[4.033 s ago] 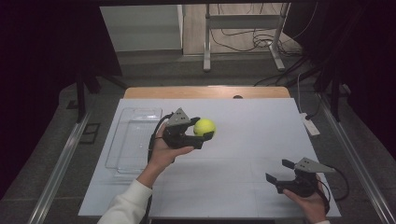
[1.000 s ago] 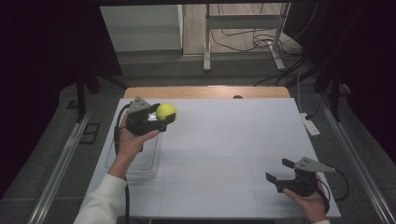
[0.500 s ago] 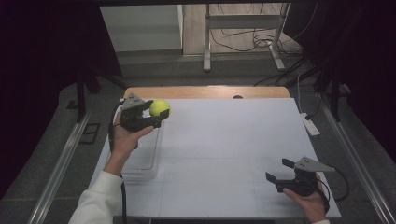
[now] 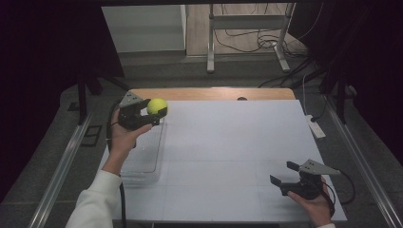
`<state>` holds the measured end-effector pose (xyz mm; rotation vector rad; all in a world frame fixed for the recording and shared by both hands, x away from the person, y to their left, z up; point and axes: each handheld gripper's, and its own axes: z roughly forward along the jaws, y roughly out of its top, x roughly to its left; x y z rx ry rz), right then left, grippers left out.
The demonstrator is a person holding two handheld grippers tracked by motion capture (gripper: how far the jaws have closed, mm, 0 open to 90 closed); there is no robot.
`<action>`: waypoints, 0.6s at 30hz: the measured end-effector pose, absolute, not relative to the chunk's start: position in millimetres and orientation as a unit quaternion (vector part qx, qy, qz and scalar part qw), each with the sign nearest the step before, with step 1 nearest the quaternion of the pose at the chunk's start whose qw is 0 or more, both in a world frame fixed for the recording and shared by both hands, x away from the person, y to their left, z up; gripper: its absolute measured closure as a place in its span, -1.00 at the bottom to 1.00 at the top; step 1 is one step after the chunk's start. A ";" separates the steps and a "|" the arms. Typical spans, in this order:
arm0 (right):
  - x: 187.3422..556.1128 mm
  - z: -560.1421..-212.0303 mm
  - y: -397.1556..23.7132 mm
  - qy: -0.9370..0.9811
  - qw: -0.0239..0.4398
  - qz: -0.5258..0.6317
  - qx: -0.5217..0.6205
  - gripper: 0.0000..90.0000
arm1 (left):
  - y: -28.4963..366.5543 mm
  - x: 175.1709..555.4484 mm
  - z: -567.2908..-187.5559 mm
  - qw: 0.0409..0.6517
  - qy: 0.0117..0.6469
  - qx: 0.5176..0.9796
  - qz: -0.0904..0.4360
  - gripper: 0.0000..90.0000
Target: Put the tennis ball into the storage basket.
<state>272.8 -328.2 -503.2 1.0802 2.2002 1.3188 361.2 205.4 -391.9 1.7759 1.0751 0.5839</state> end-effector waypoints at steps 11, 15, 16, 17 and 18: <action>273.1 -503.6 -328.9 0.778 0.177 0.468 0.381 -0.80 | 215.3 366.9 -395.3 0.460 0.455 0.723 0.244 -0.40; 272.9 -503.3 -328.4 0.778 0.178 0.466 0.381 -0.80 | 220.1 368.4 -396.0 0.456 0.461 0.720 0.246 -0.40; 272.9 -503.4 -328.3 0.778 0.178 0.466 0.381 -0.80 | 221.2 368.7 -396.2 0.456 0.463 0.719 0.246 -0.40; 273.0 -503.4 -328.3 0.778 0.178 0.466 0.381 -0.80 | 222.5 369.1 -396.4 0.454 0.464 0.719 0.247 -0.40; 273.0 -503.5 -328.2 0.778 0.177 0.466 0.382 -0.80 | 223.8 369.6 -396.6 0.454 0.466 0.718 0.248 -0.40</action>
